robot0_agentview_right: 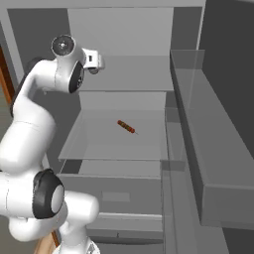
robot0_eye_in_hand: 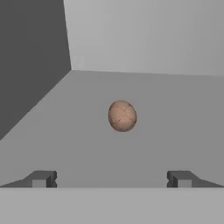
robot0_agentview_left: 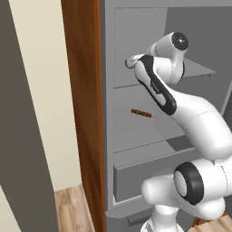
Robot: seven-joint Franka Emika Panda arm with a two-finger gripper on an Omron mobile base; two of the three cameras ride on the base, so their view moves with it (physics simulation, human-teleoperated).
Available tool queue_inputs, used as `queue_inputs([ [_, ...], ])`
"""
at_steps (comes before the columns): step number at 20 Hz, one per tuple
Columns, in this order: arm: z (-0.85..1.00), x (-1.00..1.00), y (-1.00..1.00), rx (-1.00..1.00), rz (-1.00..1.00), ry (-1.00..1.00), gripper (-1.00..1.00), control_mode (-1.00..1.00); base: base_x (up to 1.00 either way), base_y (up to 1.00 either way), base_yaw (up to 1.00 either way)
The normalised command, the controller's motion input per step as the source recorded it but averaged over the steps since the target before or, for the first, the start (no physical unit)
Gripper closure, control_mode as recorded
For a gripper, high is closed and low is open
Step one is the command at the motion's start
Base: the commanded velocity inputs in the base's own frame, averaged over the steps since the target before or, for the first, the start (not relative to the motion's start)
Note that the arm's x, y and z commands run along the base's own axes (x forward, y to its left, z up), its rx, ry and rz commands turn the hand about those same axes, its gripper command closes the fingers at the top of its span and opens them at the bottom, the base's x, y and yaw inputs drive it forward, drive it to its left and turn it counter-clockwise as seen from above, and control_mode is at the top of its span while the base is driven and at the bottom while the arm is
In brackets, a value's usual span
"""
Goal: Pick the egg and butter from the fridge and place them by the bowl for mixing.
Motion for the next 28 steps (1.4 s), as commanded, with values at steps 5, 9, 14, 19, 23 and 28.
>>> queue_inputs([
  [5, -0.07, 0.65, 0.00, -0.01, 0.00, 0.09, -1.00, -1.00, 0.00, 0.00, 0.00],
  [9, -0.17, 0.63, 0.00, -0.02, 0.00, 0.05, -1.00, -1.00, 0.00, 0.00, 0.00],
  [14, -0.24, 0.45, 0.00, -0.01, 0.00, 0.00, -1.00, -1.00, 0.00, 0.00, 0.00],
  [19, -0.10, 0.38, 0.01, 0.00, 0.00, 0.00, -1.00, -1.00, 0.00, 0.00, 0.00],
  [23, -0.01, 0.38, 0.01, 0.00, 0.00, 0.00, -1.00, -1.00, 0.00, 0.00, 0.00],
  [28, -0.09, 0.33, 0.12, -0.03, 0.00, 0.00, -1.00, -1.00, 0.00, 0.00, 0.00],
])
